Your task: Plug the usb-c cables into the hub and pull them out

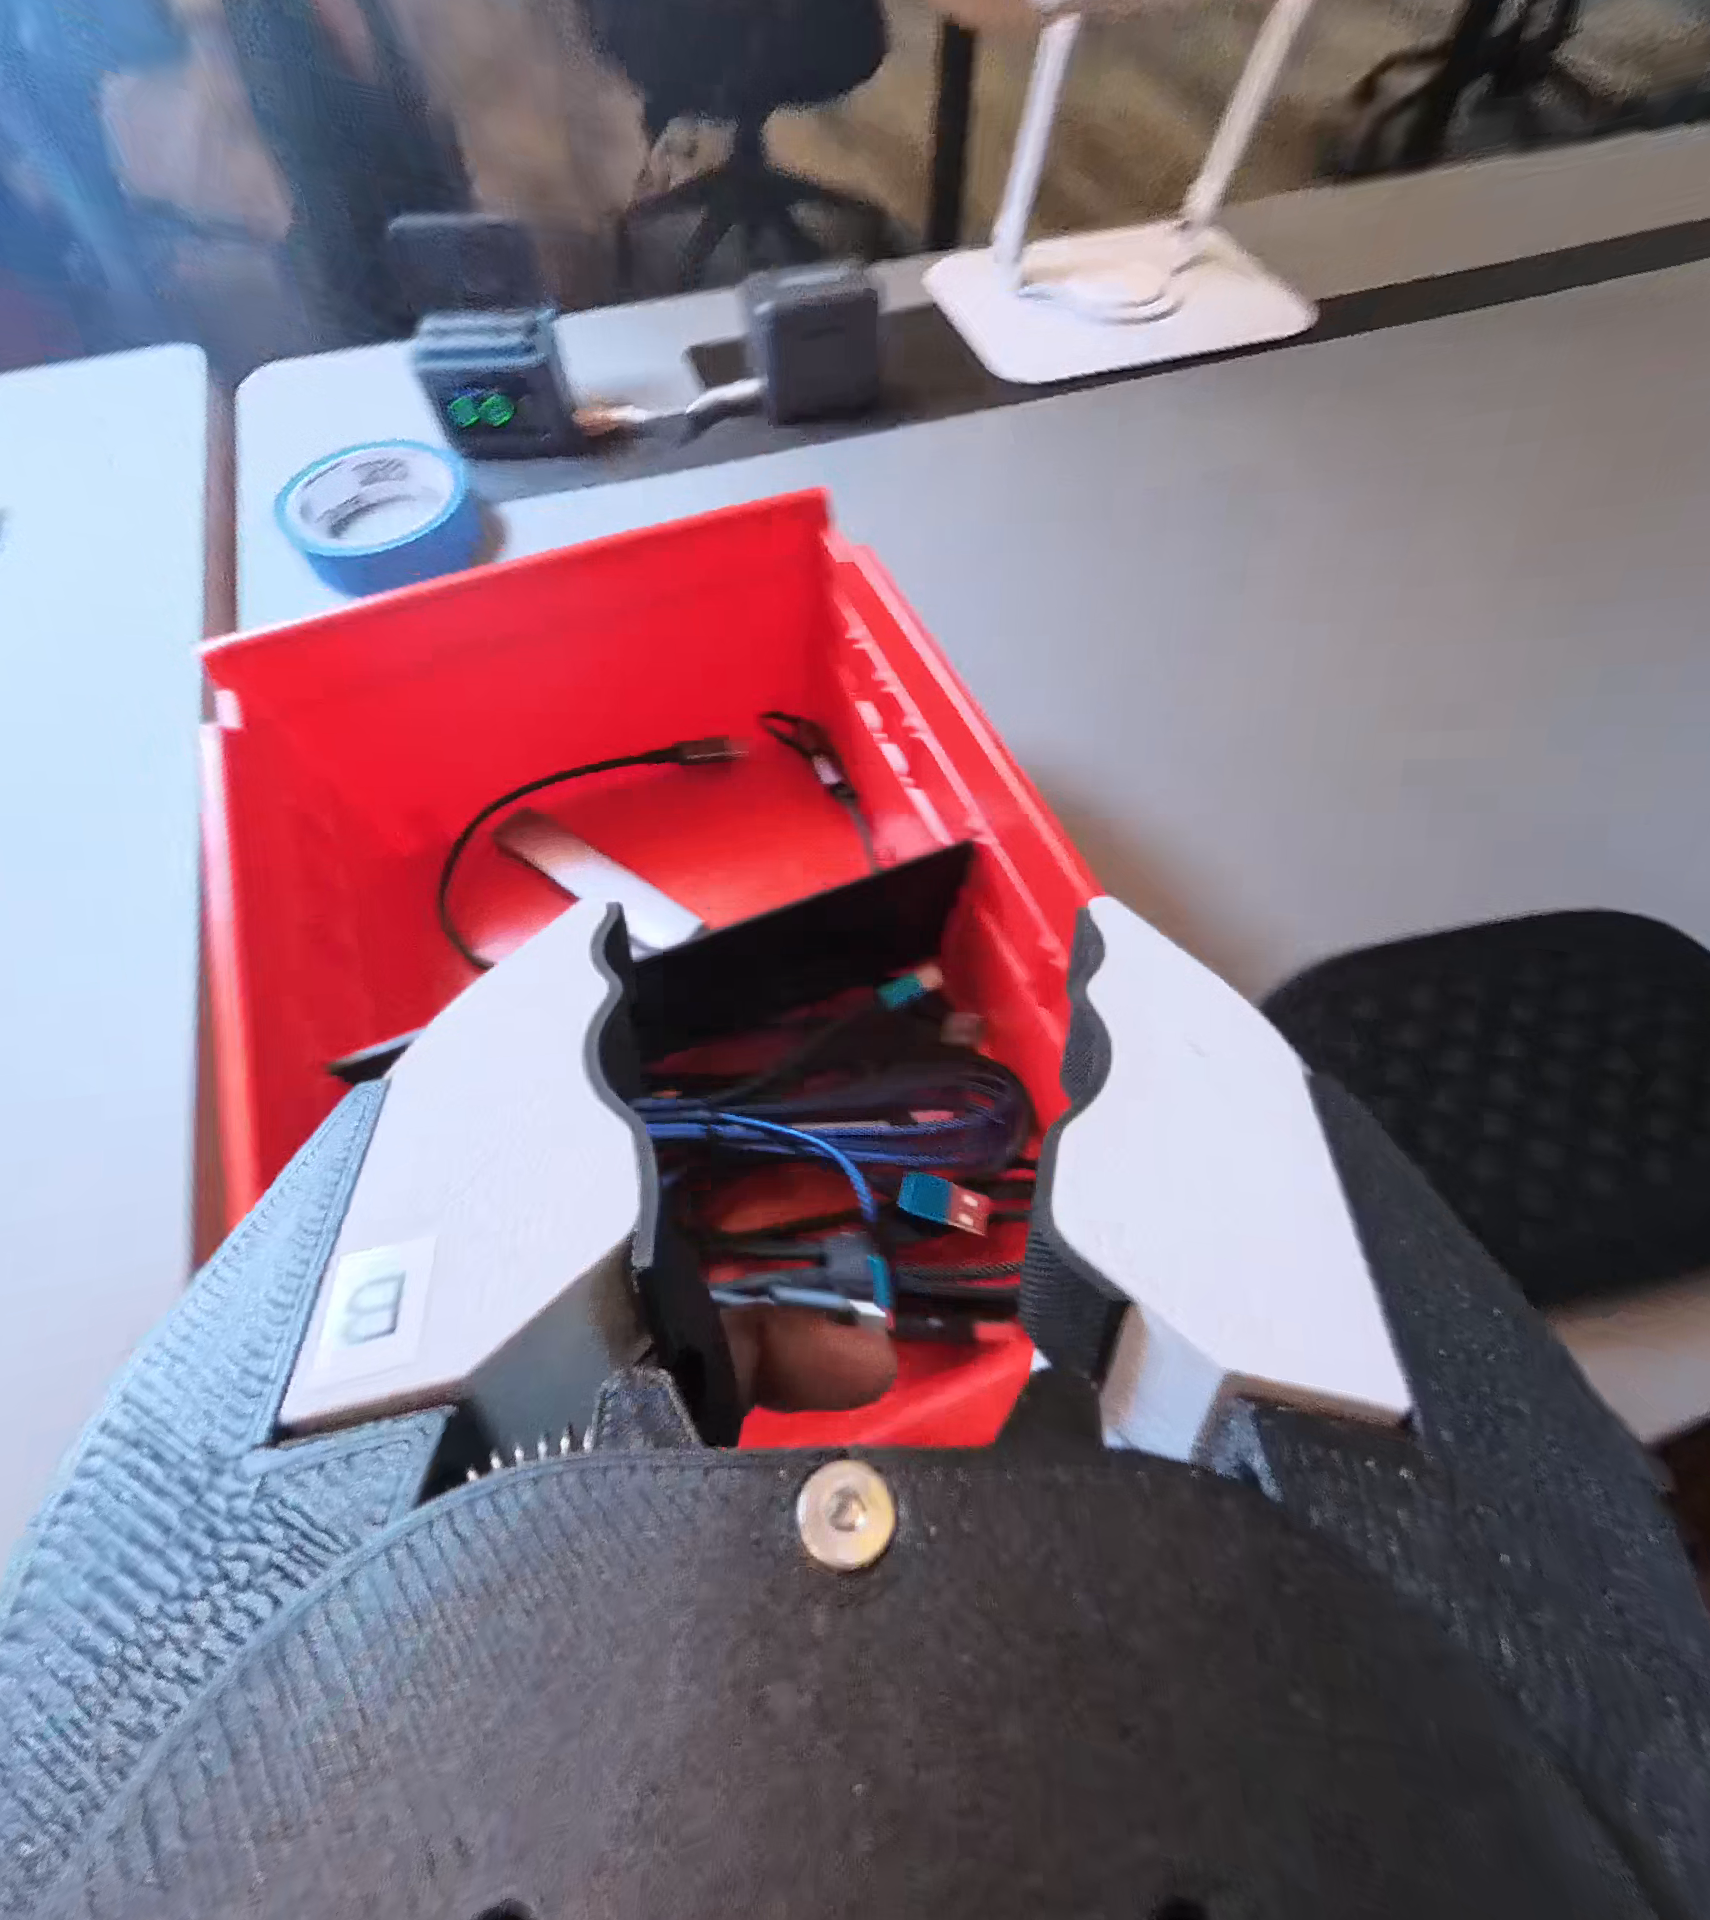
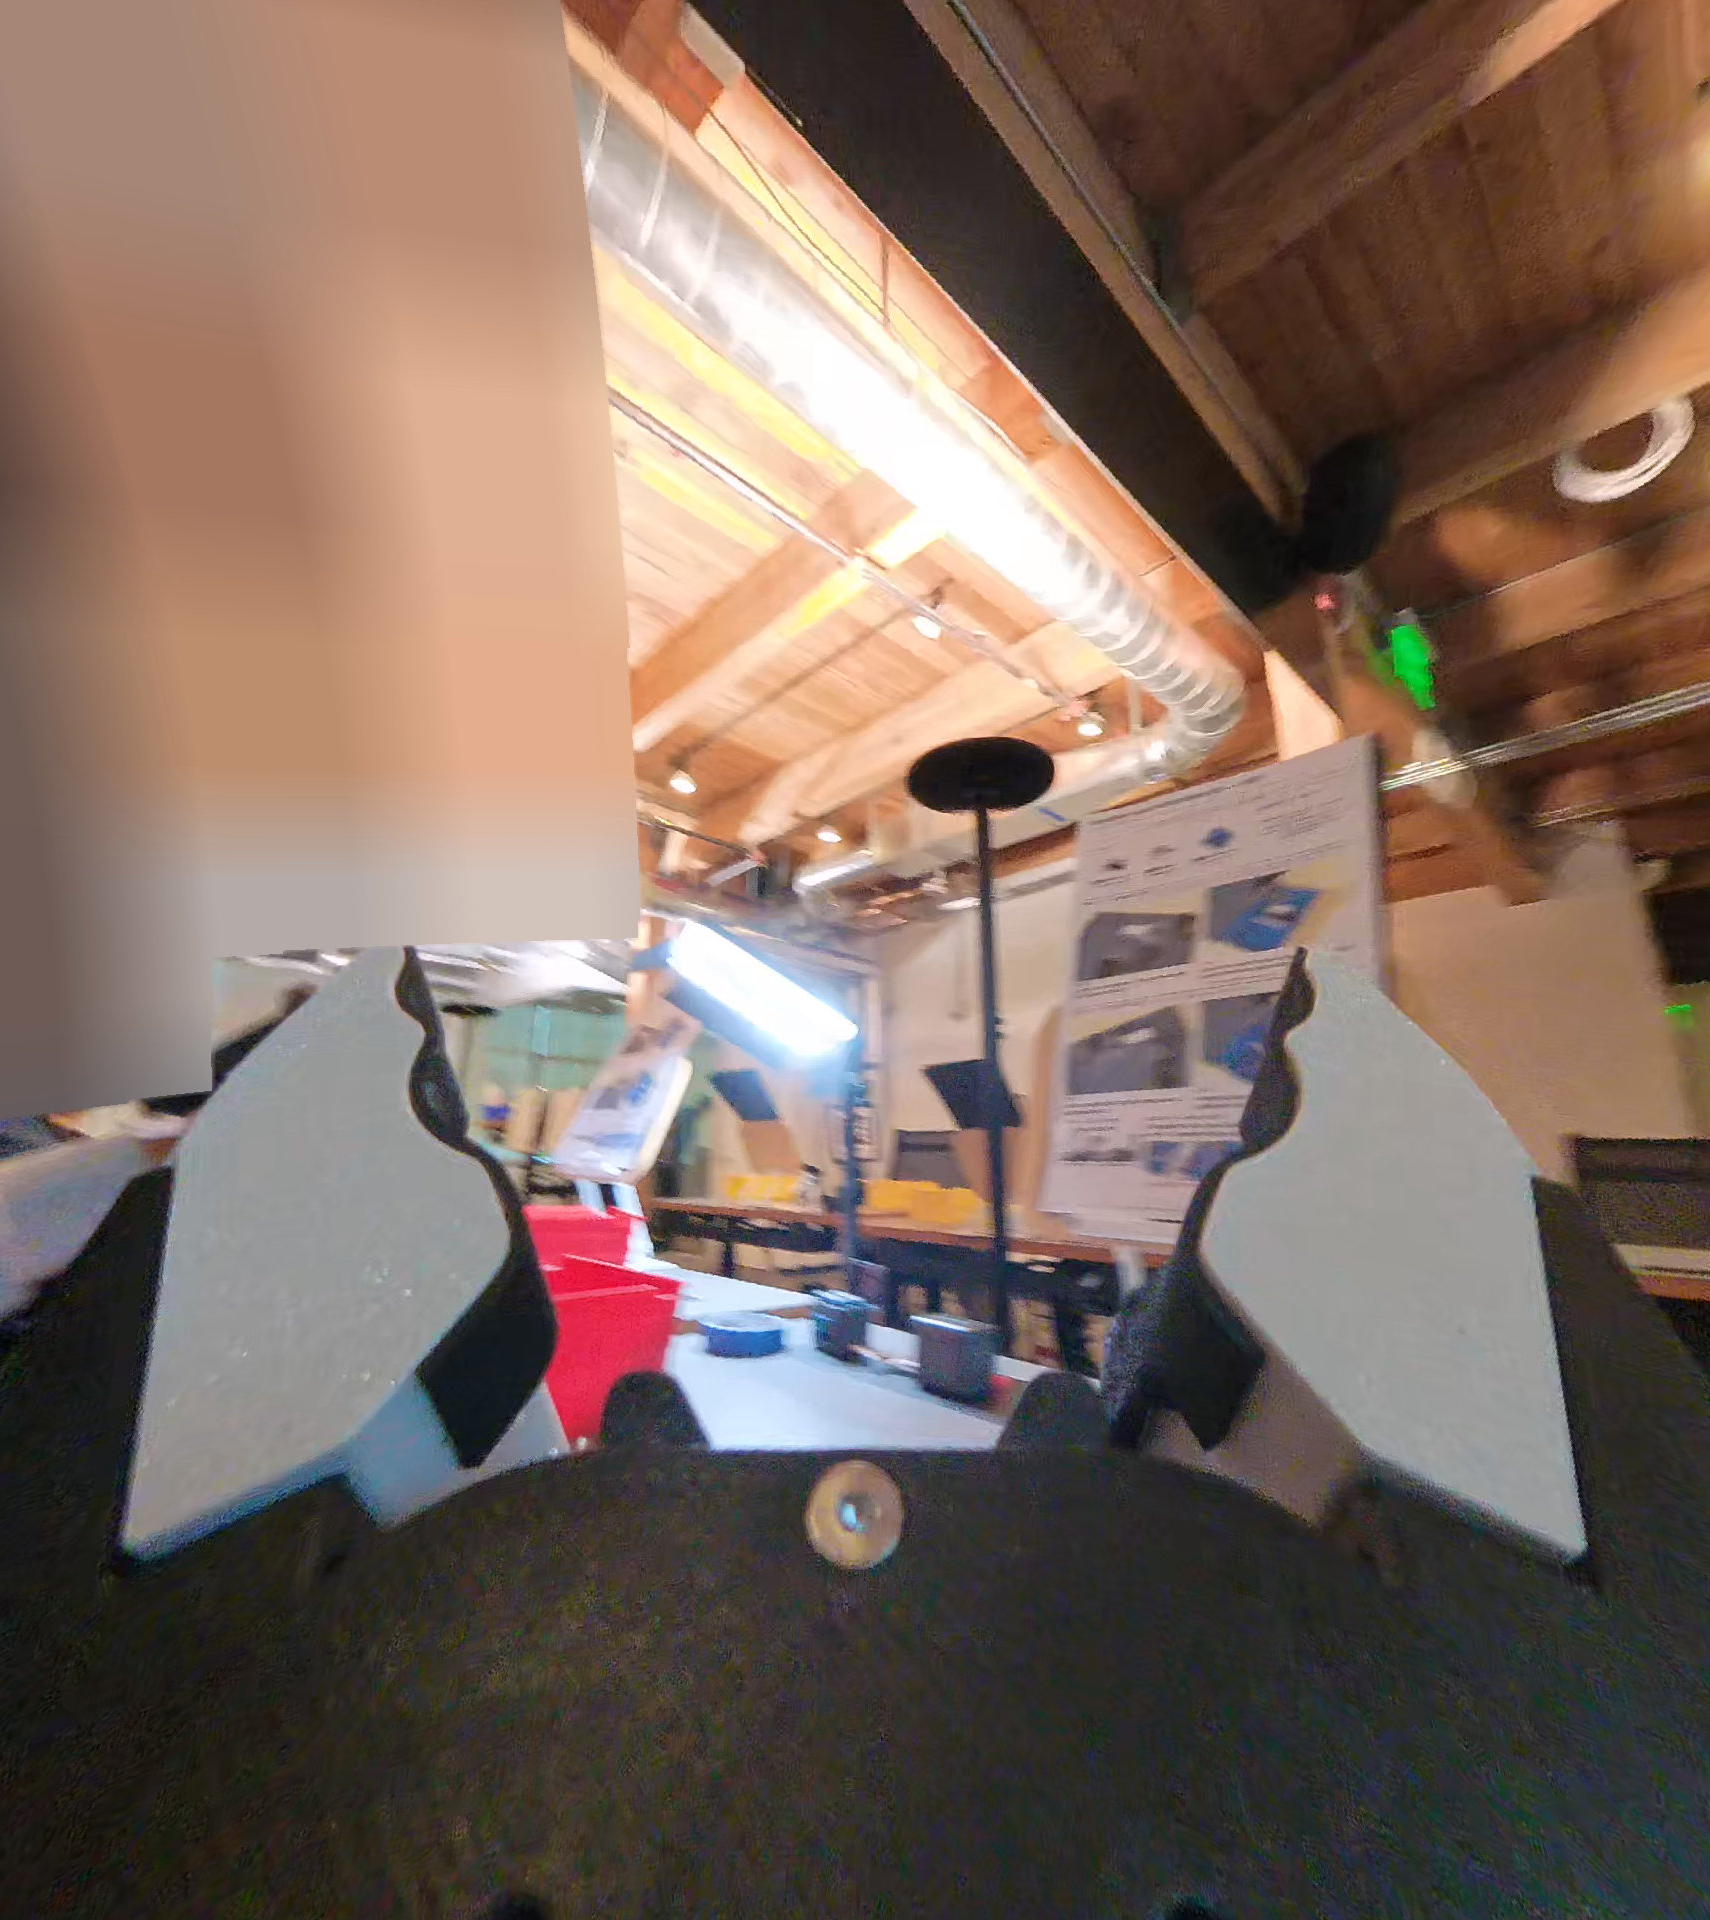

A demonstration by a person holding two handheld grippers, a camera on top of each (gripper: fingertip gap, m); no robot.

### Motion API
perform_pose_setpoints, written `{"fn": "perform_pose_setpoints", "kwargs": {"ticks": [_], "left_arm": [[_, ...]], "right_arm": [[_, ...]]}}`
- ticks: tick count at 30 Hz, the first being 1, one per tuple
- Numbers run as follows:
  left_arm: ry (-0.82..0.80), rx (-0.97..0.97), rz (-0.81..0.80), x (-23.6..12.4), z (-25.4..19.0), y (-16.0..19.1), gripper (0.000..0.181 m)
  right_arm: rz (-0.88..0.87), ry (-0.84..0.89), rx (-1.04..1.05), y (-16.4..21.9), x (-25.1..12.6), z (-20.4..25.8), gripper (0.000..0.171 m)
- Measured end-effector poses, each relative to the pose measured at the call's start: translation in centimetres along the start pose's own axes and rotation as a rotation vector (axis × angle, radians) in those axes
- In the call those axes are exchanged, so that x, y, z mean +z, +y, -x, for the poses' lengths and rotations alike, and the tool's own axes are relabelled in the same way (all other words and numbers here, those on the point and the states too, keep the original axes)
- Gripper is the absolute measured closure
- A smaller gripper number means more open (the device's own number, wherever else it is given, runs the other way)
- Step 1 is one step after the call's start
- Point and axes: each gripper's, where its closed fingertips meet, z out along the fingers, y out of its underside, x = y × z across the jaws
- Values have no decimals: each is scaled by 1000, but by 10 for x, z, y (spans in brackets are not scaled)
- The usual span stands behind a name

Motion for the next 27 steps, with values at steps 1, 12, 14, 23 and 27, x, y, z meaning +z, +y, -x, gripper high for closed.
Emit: {"fn": "perform_pose_setpoints", "kwargs": {"ticks": [1,12,14,23,27], "left_arm": [[-24,-10,48,9,10,-5,101],[85,-170,821,112,64,51,117],[58,-182,882,126,71,62,120],[-26,-130,981,148,89,89,143],[1,-155,889,142,87,71,147]], "right_arm": [[-11,-19,65,15,7,6,26],[304,-129,150,157,33,64,29],[339,-141,107,164,32,68,29],[337,-133,143,164,32,65,32],[374,-149,123,172,32,69,33]]}}
